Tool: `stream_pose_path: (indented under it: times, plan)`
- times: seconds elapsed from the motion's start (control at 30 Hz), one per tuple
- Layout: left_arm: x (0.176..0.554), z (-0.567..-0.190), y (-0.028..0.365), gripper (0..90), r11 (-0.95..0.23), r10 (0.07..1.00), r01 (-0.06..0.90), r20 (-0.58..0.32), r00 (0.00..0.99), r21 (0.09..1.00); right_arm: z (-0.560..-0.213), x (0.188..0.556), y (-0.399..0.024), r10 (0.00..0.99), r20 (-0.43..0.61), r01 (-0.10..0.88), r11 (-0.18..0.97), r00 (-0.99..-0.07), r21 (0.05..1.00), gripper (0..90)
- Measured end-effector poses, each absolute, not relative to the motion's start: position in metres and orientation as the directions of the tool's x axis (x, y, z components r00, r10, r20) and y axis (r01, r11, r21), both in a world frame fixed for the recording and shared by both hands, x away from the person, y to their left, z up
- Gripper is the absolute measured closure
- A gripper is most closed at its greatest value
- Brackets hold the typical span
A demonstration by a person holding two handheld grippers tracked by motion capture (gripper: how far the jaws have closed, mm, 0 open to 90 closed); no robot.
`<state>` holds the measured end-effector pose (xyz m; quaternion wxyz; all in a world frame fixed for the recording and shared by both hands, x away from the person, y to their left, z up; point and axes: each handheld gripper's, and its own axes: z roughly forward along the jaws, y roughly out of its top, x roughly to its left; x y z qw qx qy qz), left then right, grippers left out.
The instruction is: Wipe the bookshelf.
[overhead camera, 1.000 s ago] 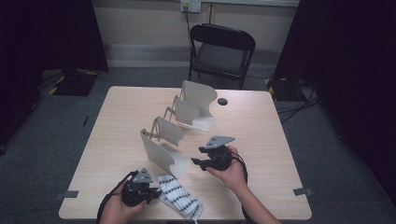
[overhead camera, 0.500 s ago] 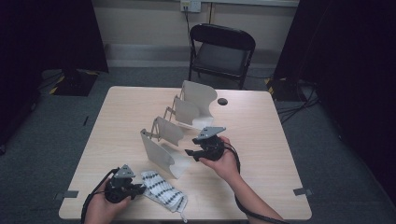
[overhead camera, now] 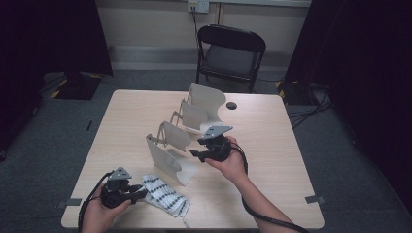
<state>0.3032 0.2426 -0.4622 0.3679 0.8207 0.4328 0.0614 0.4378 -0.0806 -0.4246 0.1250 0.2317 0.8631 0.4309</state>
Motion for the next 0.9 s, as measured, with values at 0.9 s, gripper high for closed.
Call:
stream_pose_path:
  times: [0.9]
  plan:
    - [0.311, -0.469, 0.228, 48.3, -0.466, 0.746, 0.618, -0.094, 0.659, 0.633, -0.413, 0.468, -0.026, 0.506, -0.001, 0.304, 0.519, -0.863, 0.799, 59.6]
